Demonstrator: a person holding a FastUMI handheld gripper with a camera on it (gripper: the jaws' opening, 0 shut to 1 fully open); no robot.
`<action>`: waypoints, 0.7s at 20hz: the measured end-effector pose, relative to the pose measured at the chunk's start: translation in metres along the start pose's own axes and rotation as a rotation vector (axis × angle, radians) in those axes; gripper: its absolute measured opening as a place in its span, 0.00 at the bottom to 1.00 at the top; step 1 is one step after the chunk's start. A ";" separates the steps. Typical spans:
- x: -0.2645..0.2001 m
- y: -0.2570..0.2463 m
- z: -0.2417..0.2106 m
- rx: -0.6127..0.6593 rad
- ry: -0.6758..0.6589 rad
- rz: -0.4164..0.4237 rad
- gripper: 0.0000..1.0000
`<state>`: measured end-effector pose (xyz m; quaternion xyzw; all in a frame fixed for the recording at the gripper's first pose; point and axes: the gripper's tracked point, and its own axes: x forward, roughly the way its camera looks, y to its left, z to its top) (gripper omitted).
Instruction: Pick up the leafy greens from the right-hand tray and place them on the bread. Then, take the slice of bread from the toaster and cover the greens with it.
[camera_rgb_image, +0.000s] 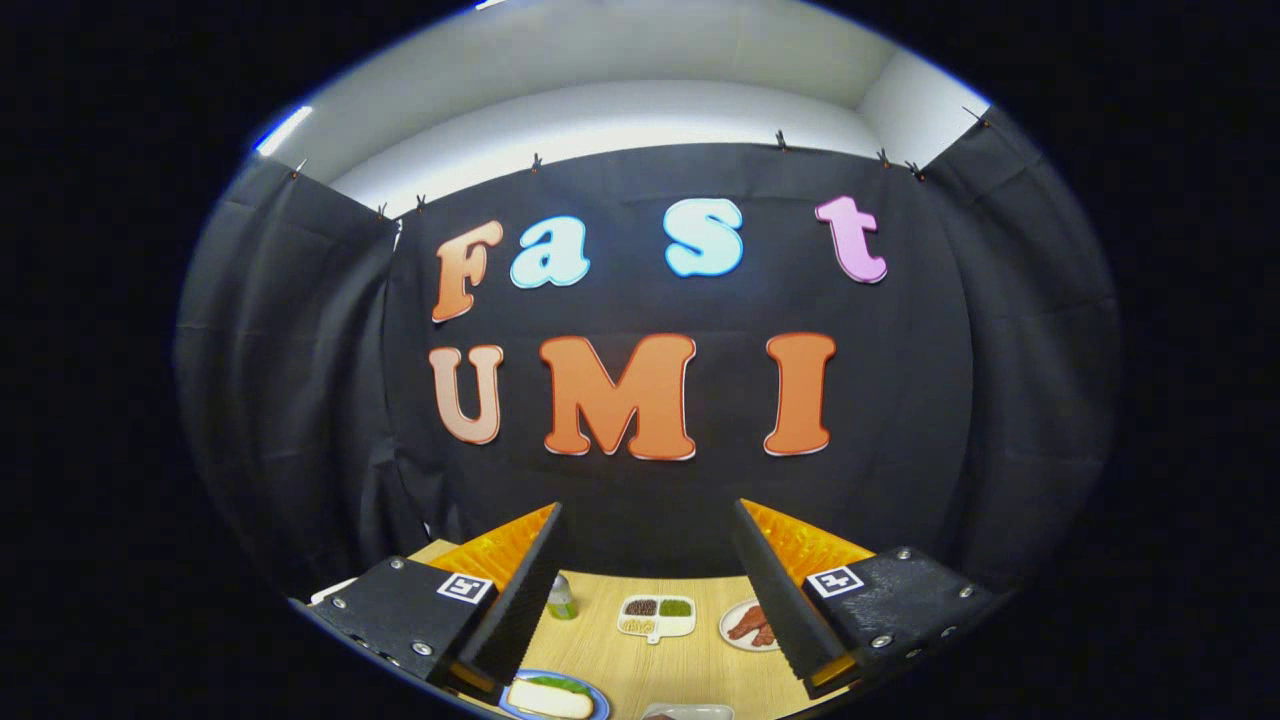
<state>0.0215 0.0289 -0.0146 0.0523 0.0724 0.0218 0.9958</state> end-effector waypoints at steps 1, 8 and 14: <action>-0.001 0.000 0.007 -0.006 -0.024 -0.010 0.98; -0.007 -0.007 0.020 -0.067 -0.081 -0.035 0.98; -0.008 -0.001 0.014 -0.091 -0.084 -0.032 0.98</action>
